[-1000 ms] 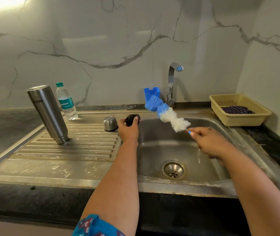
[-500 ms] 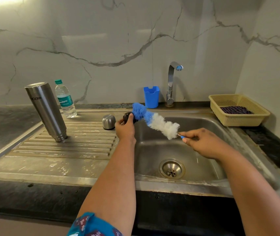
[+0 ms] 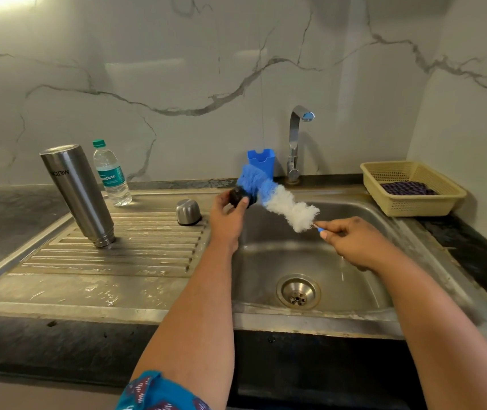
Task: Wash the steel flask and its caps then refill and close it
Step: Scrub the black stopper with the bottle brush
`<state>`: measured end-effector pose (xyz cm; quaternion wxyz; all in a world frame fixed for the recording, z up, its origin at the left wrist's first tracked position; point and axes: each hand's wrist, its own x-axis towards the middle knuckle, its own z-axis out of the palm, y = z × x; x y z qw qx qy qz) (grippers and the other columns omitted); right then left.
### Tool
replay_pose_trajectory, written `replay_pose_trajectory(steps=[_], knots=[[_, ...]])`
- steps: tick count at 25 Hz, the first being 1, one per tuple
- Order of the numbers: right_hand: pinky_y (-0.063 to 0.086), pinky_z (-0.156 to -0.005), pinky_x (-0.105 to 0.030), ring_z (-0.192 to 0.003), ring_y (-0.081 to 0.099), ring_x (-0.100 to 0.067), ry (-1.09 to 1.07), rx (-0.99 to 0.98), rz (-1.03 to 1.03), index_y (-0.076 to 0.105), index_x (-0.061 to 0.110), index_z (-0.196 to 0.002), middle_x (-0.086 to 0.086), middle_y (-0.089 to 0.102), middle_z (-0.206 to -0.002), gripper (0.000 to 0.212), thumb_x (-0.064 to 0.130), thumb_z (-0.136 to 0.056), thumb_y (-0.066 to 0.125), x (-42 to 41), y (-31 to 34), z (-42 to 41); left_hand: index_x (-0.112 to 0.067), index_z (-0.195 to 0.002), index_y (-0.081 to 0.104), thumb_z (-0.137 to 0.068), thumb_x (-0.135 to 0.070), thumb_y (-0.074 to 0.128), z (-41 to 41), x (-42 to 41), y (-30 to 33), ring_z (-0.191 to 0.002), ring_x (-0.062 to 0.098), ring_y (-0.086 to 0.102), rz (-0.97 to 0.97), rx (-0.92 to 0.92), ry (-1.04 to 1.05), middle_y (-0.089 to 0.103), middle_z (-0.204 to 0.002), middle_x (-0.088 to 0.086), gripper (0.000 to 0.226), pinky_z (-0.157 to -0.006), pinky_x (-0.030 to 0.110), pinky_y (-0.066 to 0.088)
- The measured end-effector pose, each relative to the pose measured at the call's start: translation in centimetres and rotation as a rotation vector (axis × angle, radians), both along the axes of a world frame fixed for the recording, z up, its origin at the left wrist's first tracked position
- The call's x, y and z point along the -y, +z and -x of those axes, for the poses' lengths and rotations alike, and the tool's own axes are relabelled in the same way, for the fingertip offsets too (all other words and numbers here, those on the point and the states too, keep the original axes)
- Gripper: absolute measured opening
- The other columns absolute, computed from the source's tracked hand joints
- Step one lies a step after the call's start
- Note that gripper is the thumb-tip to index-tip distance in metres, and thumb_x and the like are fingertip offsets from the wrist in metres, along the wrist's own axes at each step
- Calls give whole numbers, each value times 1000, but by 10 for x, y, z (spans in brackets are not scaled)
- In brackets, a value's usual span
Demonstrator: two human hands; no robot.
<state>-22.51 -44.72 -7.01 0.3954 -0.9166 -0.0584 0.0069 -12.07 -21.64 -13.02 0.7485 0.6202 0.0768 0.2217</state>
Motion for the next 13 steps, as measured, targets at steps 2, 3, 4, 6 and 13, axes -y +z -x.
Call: replay_pose_trajectory(steps=[2,3,4,6,13], knots=[[38,-79,-16,-93,56,-6,-44,13,6,57,28,-132,8,67,-110,34,24,-99,52,0,1,-1,-17,-122,56,-88,-9,73,2,11,2,-103,16,64,-202,39,-73,59,-119,-3,39,-84,26,52],[39,-72,-14,-83,55,-3,-48,0,-12,57,27,-132,8,67,-99,34,24,-99,51,1,2,-1,-18,-123,56,-88,-9,72,1,13,2,-104,16,63,-222,49,-71,59,-120,-4,39,-85,27,52],[38,-58,-9,-66,49,2,-38,-20,-44,58,27,-132,13,61,-79,33,23,-99,52,3,2,-2,-18,-123,55,-89,-8,71,0,12,1,-104,17,63,-187,50,-59,58,-122,-1,39,-87,28,52],[28,-37,-8,-39,37,3,-17,-56,-85,59,27,-130,18,45,-55,32,23,-98,53,7,1,-3,-13,-124,53,-91,-5,68,-1,5,1,-104,18,64,27,16,-41,61,-126,8,37,-89,28,53],[39,-84,-18,-97,56,0,19,29,-57,60,31,-128,8,66,-118,31,26,-97,55,1,0,-2,1,-120,60,-90,-12,70,7,-3,11,-86,16,74,644,21,-178,71,-108,15,34,-68,23,59]])
